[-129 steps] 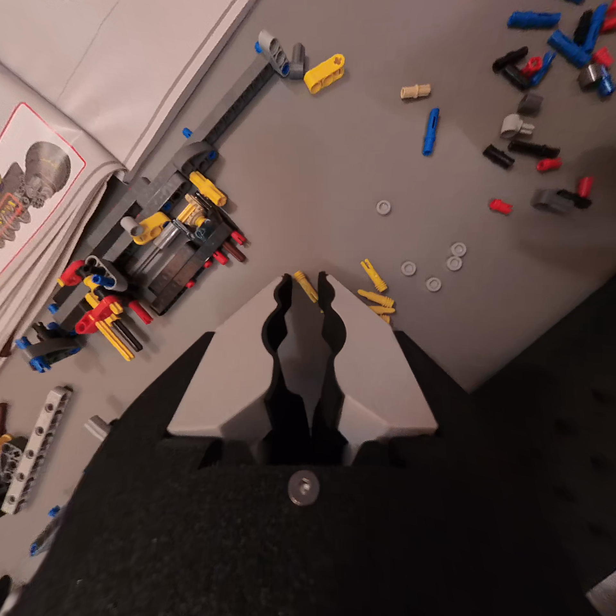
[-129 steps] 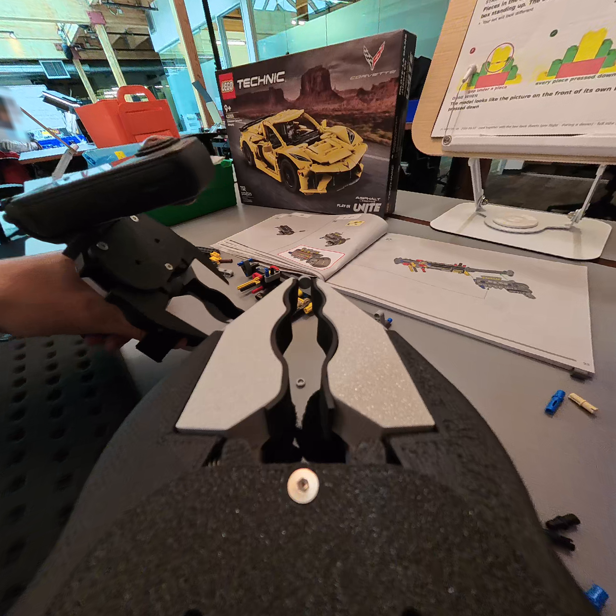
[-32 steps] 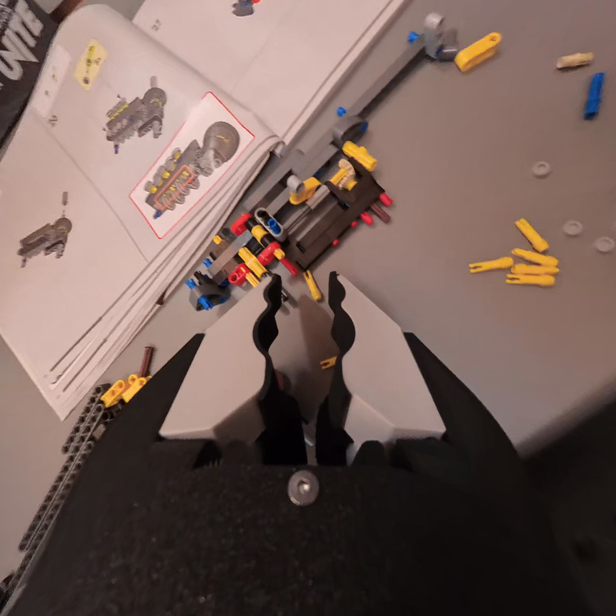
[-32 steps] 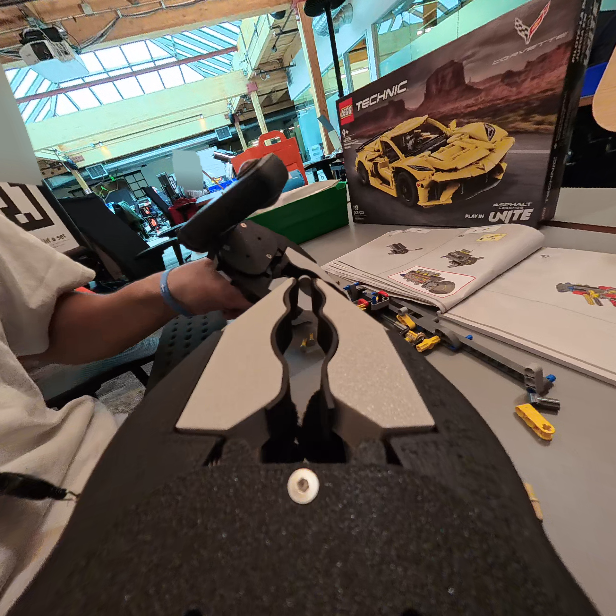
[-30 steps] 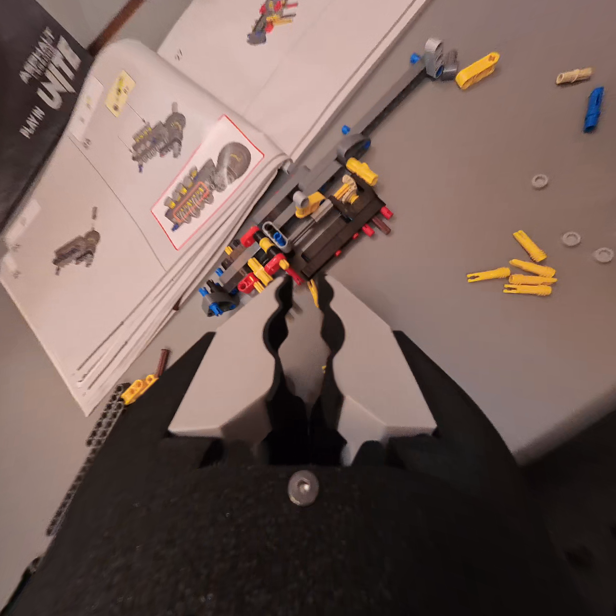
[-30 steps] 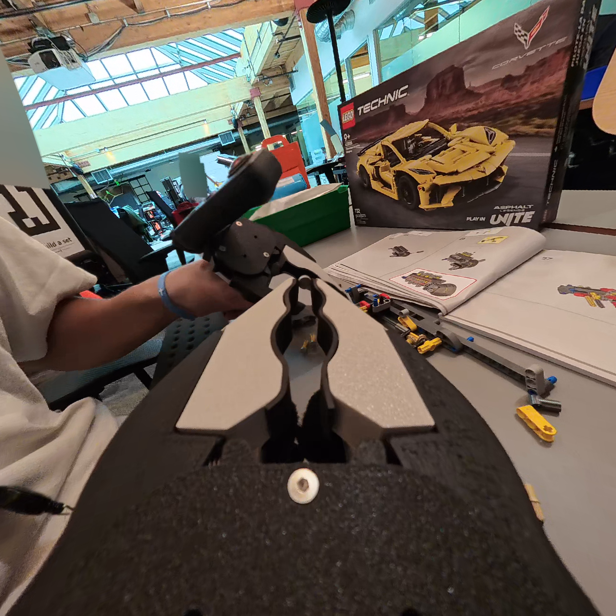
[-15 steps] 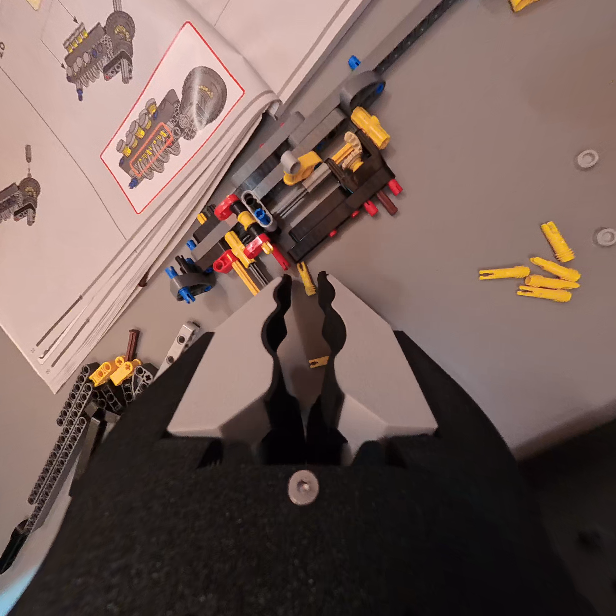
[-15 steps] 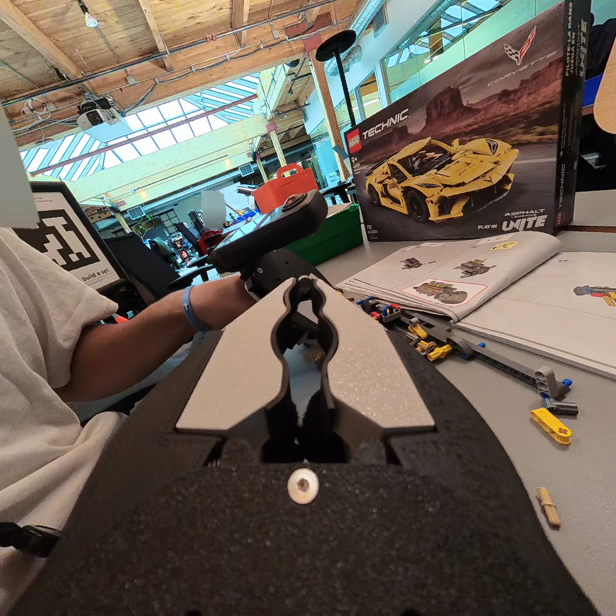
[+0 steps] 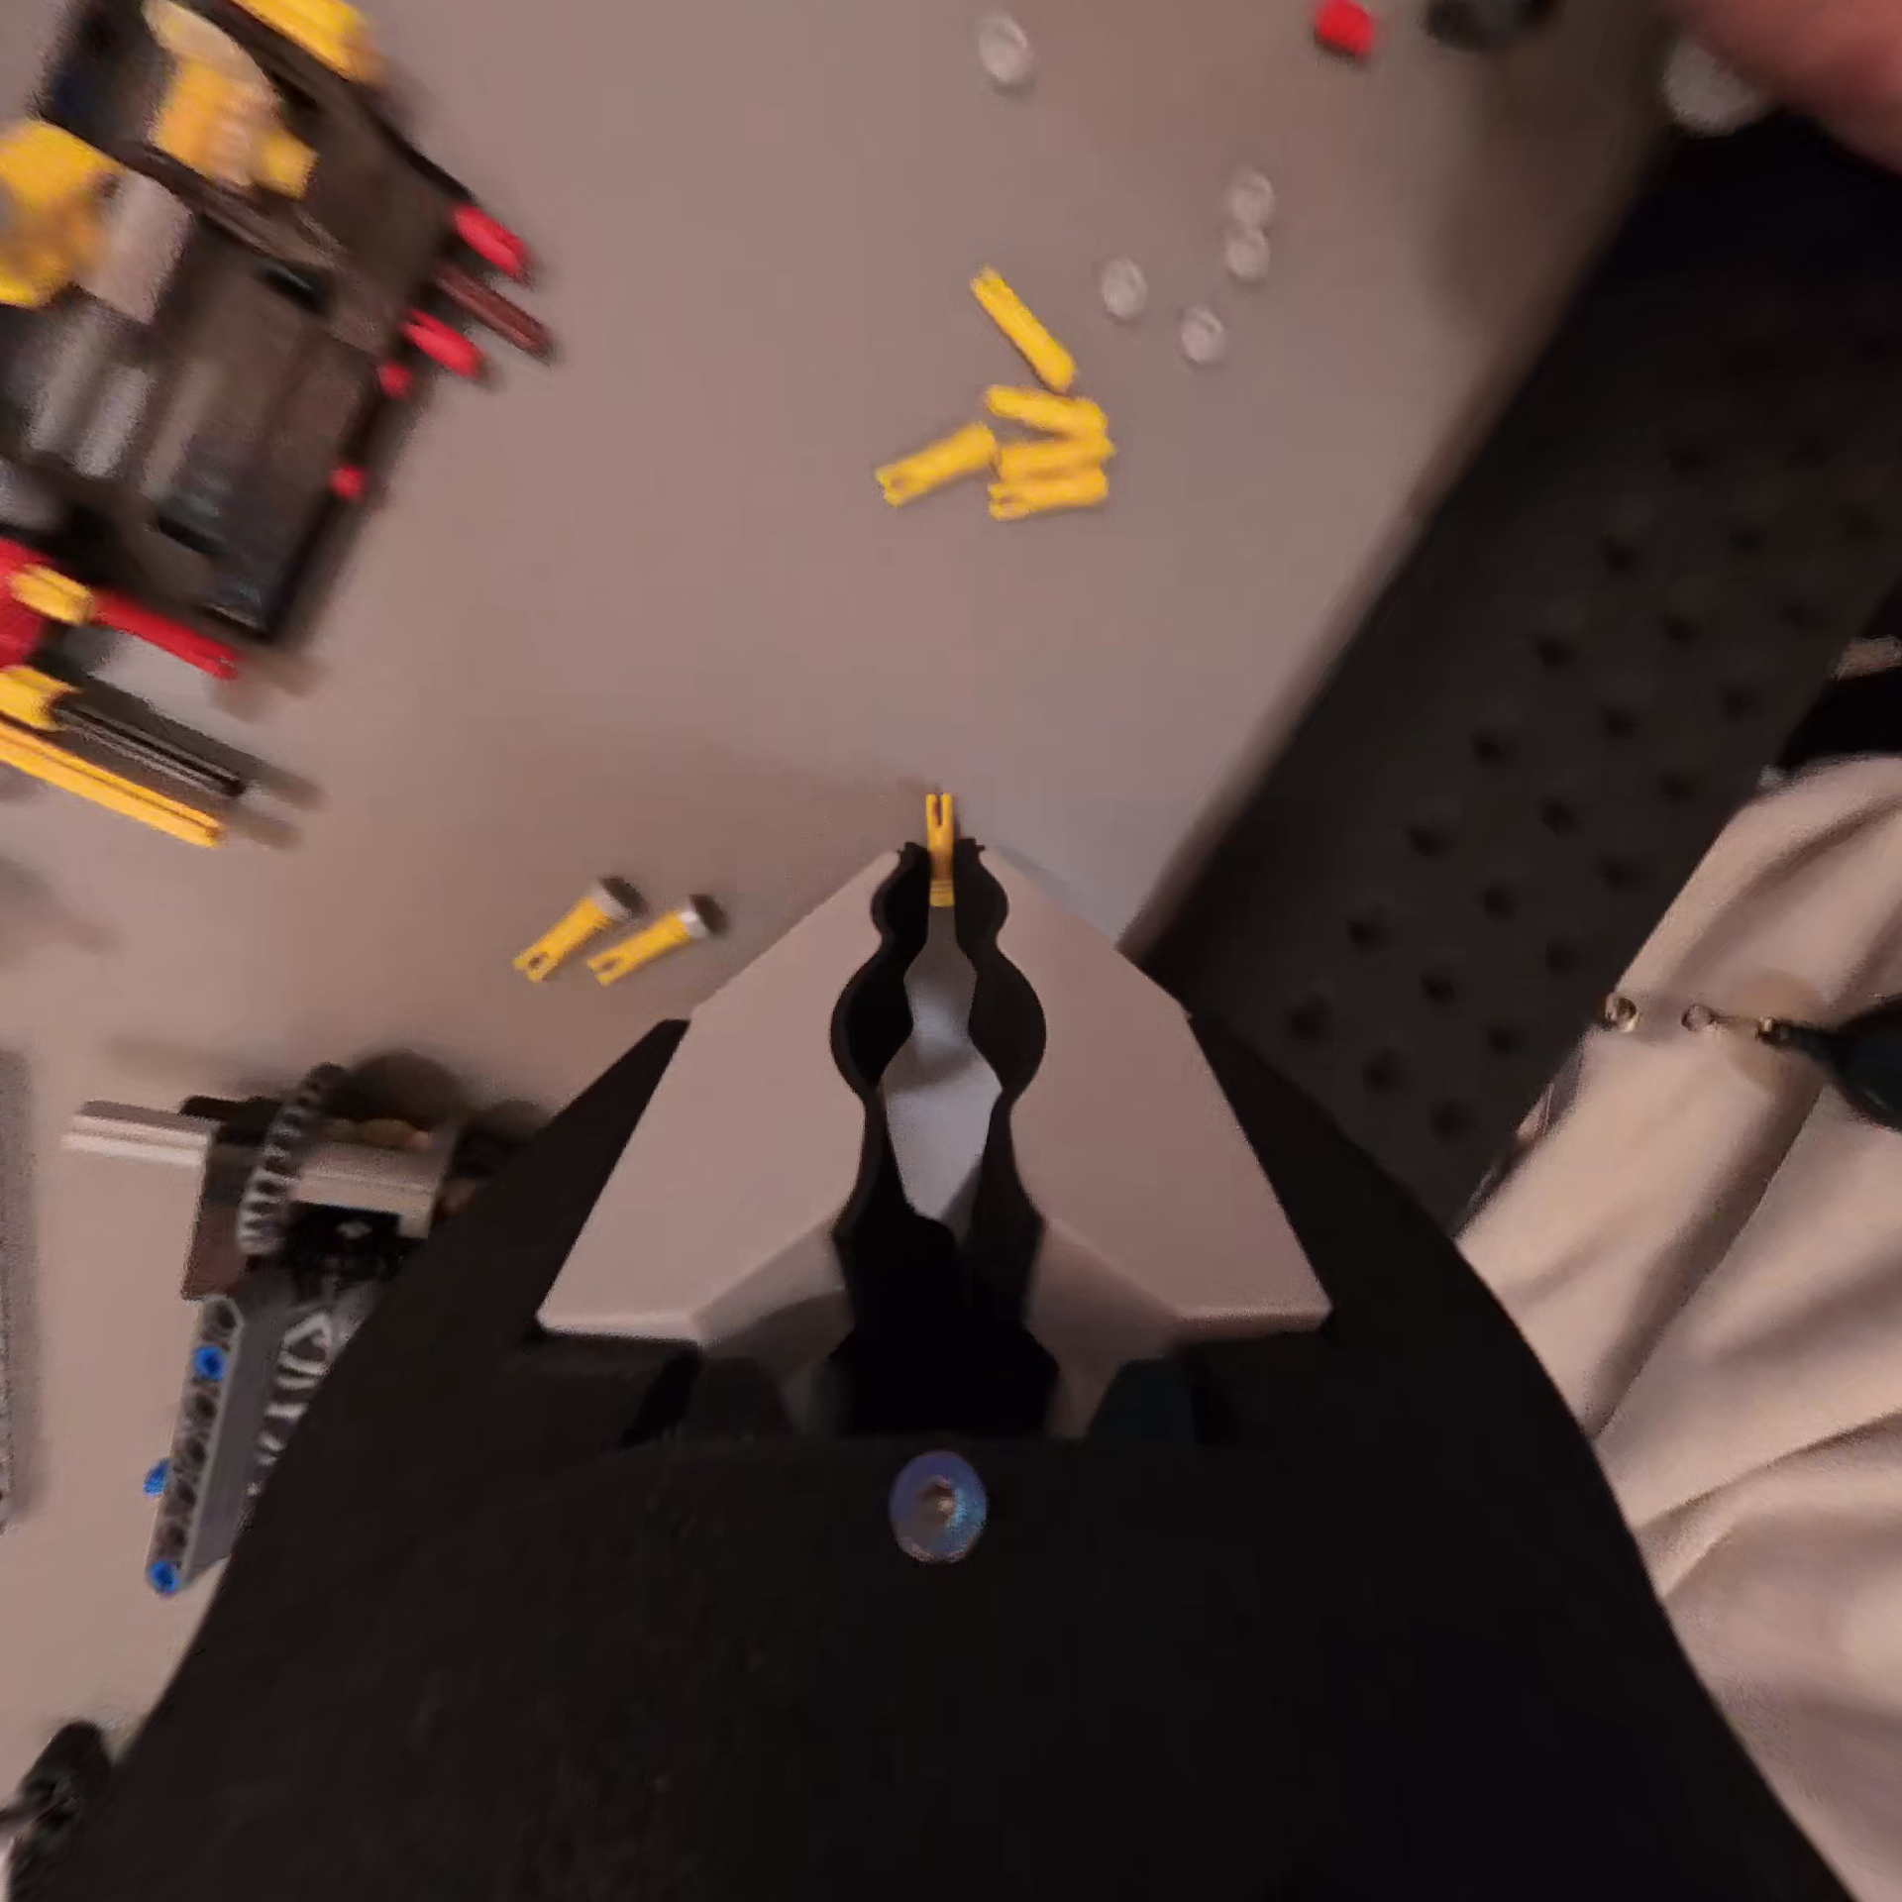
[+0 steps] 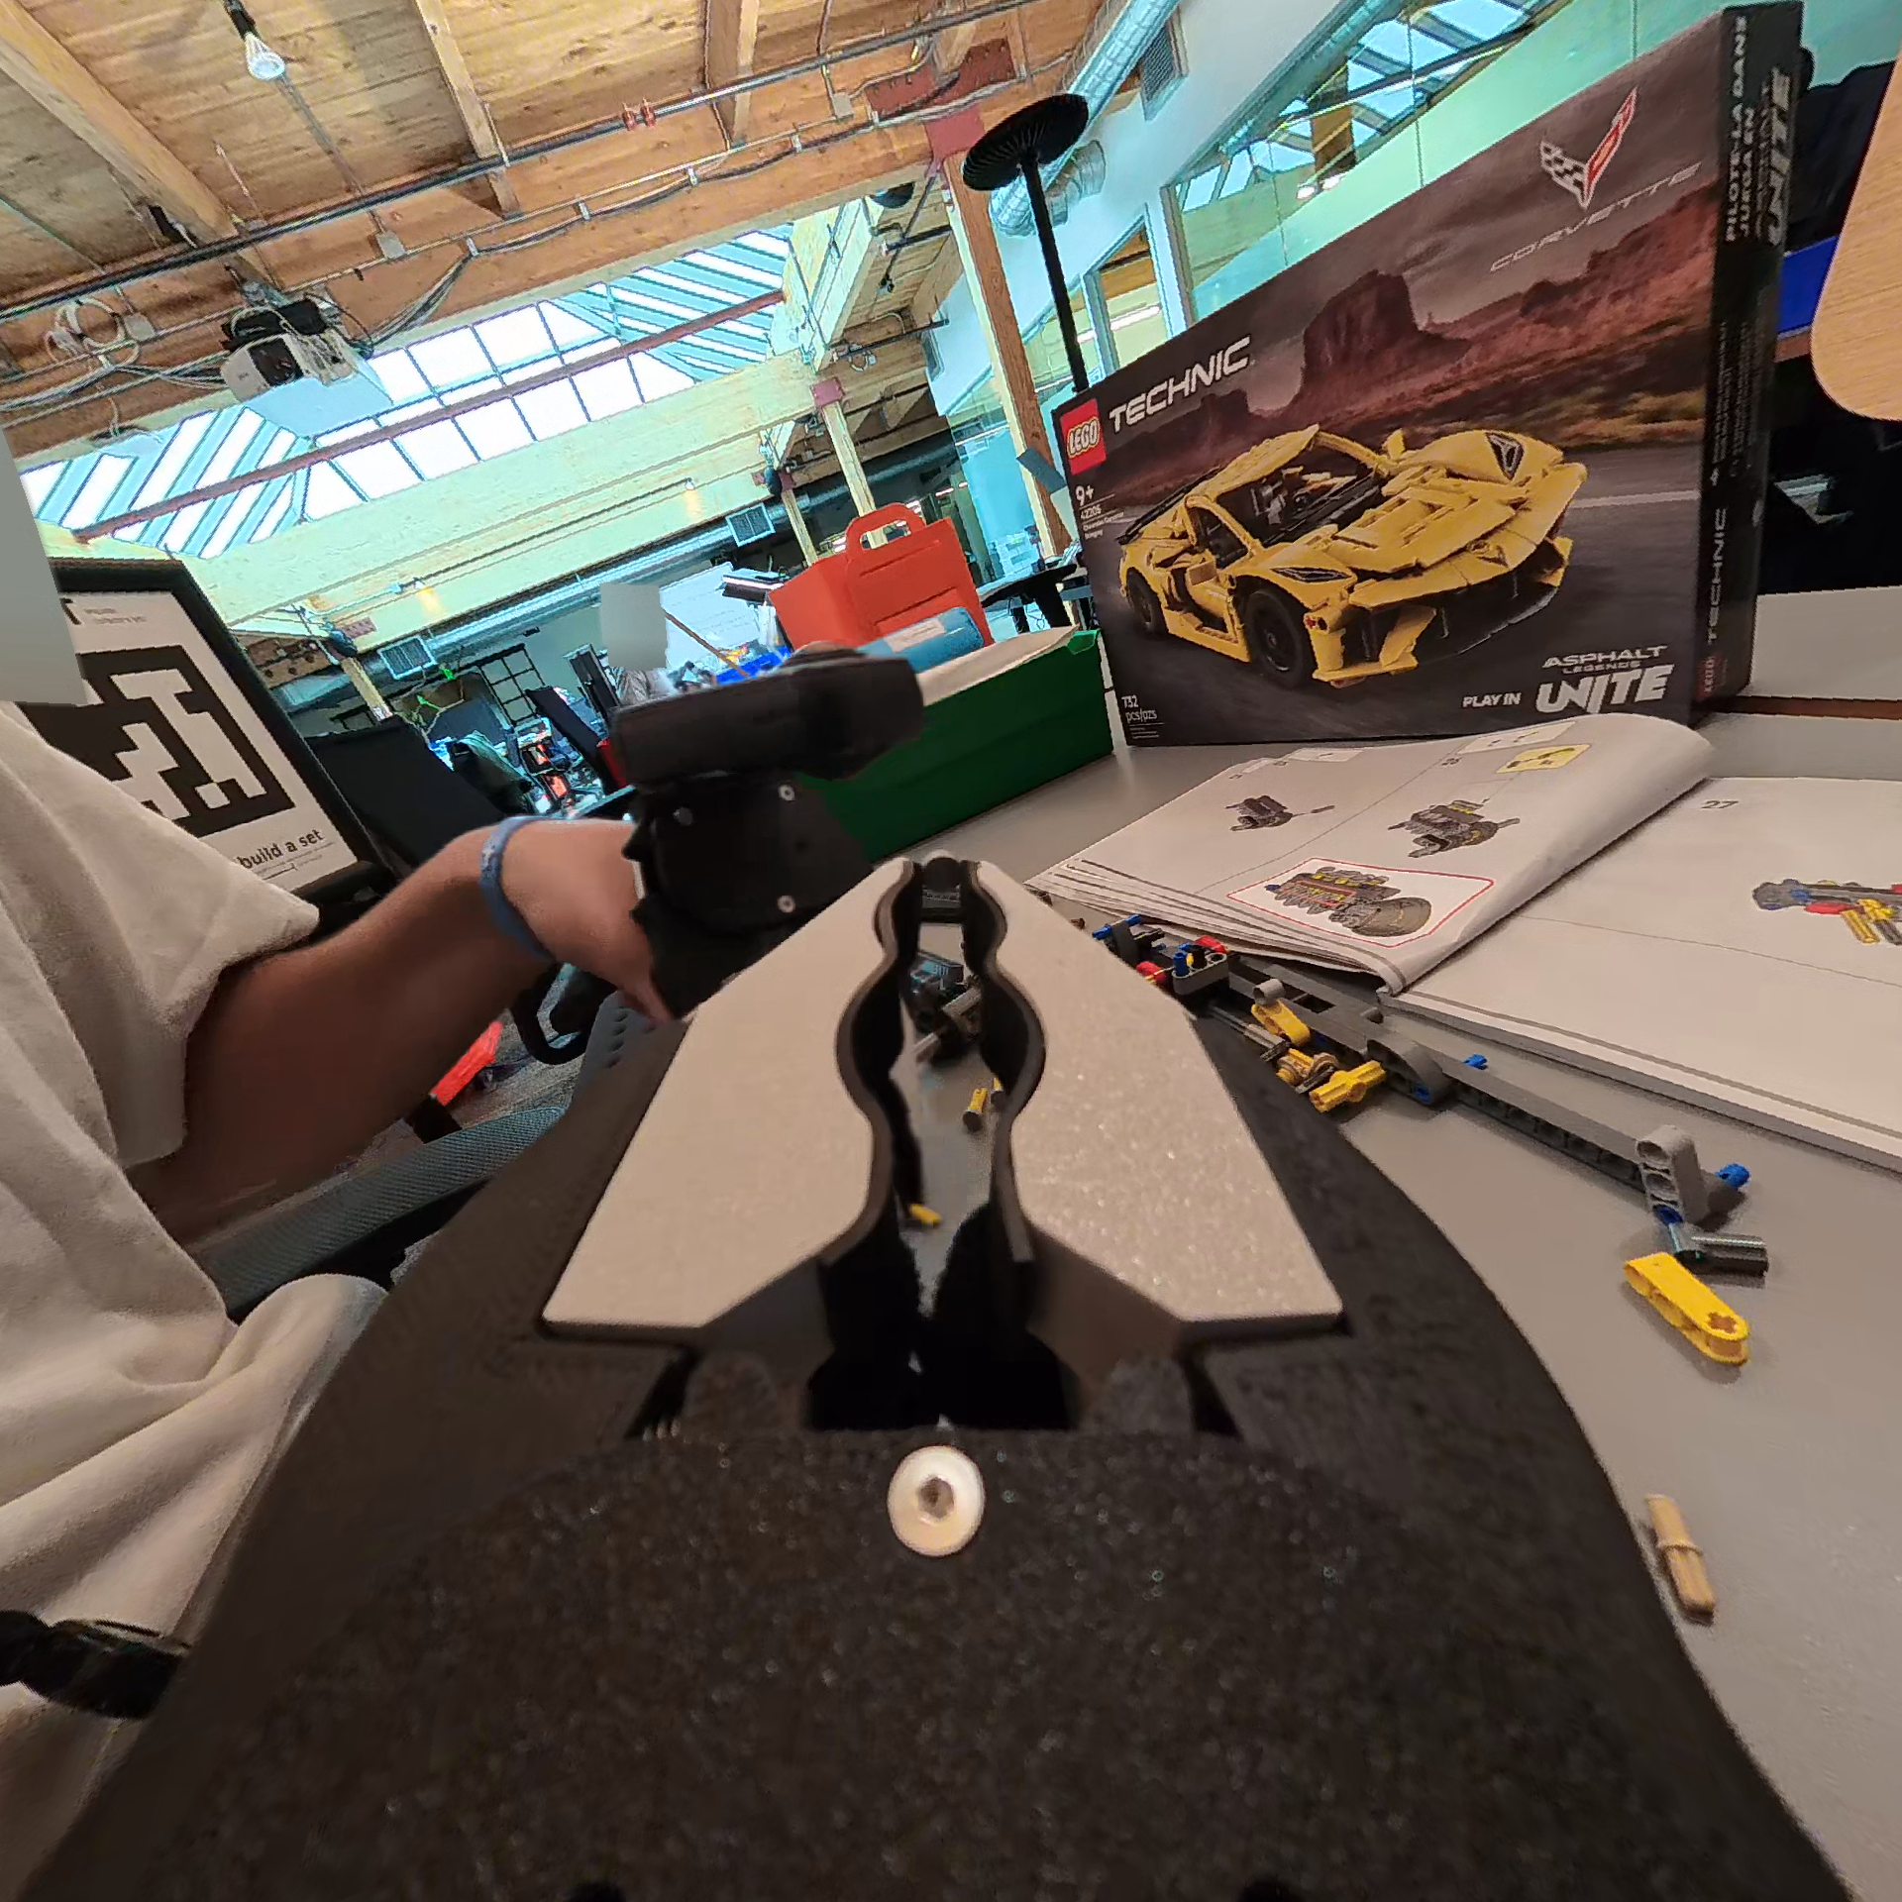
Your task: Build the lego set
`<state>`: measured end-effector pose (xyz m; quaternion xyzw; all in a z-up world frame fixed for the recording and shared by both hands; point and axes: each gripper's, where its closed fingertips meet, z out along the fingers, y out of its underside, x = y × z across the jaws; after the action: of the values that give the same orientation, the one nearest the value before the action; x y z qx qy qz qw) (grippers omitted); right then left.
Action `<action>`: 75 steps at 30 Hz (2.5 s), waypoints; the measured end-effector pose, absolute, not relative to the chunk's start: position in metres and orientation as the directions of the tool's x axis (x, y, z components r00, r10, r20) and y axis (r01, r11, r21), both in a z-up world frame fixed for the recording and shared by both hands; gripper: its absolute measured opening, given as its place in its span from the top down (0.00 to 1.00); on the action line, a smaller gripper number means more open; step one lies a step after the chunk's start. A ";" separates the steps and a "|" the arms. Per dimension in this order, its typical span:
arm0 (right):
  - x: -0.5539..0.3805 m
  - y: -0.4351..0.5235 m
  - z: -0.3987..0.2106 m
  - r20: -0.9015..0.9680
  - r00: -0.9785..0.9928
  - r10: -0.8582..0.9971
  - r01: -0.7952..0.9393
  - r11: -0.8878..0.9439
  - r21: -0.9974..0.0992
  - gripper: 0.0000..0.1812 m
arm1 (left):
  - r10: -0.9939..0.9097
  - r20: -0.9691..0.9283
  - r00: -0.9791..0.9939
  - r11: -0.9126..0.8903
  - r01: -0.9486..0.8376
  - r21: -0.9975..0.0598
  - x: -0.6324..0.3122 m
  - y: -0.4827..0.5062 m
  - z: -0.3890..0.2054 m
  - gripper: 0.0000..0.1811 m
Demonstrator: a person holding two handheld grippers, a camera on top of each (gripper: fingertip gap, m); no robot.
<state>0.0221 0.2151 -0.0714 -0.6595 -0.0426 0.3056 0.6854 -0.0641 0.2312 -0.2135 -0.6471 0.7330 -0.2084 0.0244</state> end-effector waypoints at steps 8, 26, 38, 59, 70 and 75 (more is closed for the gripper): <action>0.020 0.216 -0.073 -0.337 0.812 0.477 -0.349 -0.066 -0.935 0.96 | -0.893 0.089 -0.440 0.426 -0.893 -0.144 -0.084 0.229 -0.216 0.98; 0.021 0.214 -0.073 -0.347 0.810 0.473 -0.359 -0.068 -0.931 0.96 | -0.815 0.047 -0.577 0.569 -0.814 -0.120 -0.072 0.227 -0.215 0.98; 0.002 0.214 -0.067 -0.140 0.877 0.460 -0.170 0.023 -0.985 0.97 | -0.458 0.785 -0.417 -0.595 -0.512 -0.619 -0.010 0.192 -0.082 0.98; -0.016 0.207 -0.063 -0.130 0.821 0.556 -0.176 0.029 -0.984 0.97 | -0.419 0.745 -0.519 -0.531 -0.526 -0.664 -0.025 0.175 -0.080 0.98; -0.055 0.188 -0.074 -0.176 0.624 0.762 -0.172 -0.086 -0.981 0.97 | -0.141 0.828 -0.543 -0.449 -0.710 -0.542 -0.054 0.152 -0.076 0.98; -0.061 0.185 -0.074 -0.181 0.593 0.784 -0.170 -0.098 -0.981 0.96 | -0.081 0.835 -0.545 -0.424 -0.739 -0.523 -0.061 0.149 -0.076 0.98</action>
<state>-0.0613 0.1852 -0.0745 -0.6355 -0.2416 0.3808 0.6267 -0.0609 0.1490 -0.0756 -0.4208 0.4870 -0.7315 -0.2250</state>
